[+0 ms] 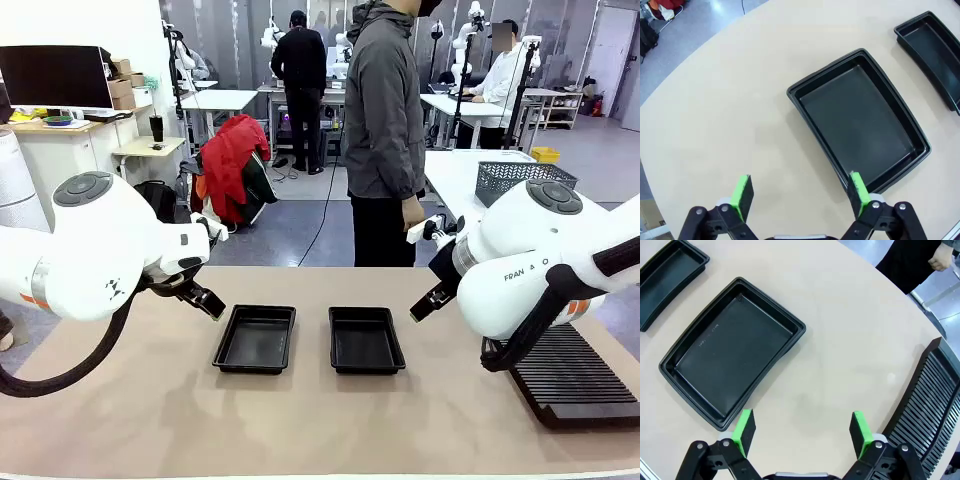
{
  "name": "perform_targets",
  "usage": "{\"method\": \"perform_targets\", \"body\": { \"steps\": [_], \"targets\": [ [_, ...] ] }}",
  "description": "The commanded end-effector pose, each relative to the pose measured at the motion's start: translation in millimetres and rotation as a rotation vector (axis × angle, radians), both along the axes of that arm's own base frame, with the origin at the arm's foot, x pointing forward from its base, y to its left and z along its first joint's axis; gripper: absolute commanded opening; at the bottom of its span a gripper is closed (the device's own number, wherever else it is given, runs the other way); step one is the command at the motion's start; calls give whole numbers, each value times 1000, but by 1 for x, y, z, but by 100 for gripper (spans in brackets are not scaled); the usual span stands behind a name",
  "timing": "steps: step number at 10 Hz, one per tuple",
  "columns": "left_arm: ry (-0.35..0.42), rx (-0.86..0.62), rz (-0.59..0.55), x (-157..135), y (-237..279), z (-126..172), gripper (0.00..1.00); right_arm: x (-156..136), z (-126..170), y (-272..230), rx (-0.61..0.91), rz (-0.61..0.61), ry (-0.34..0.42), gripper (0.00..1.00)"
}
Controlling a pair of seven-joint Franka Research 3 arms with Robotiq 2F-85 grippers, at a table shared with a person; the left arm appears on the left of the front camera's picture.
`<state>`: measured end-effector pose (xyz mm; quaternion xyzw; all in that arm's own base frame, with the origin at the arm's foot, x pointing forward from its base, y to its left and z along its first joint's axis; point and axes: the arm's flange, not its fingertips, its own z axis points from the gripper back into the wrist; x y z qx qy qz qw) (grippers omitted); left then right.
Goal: Inspect and transfer BCBs to ESD trays.
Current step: Pick up the Blank PCB from the PCB Rack and place it in the left ESD tray.
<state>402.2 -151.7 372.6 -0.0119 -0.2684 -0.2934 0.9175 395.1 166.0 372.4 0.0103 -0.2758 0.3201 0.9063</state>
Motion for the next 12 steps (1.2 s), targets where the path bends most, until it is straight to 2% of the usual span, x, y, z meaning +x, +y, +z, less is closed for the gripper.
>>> {"method": "perform_targets", "body": {
  "steps": [1, 12],
  "targets": [
    [0, 0, 0, 0, 0, 0, 100, 0, 0, 0, 0, 0, 0, 100],
    [0, 0, 0, 0, 0, 0, 100, 0, 0, 0, -1, 0, 0, 100]
  ]
}}
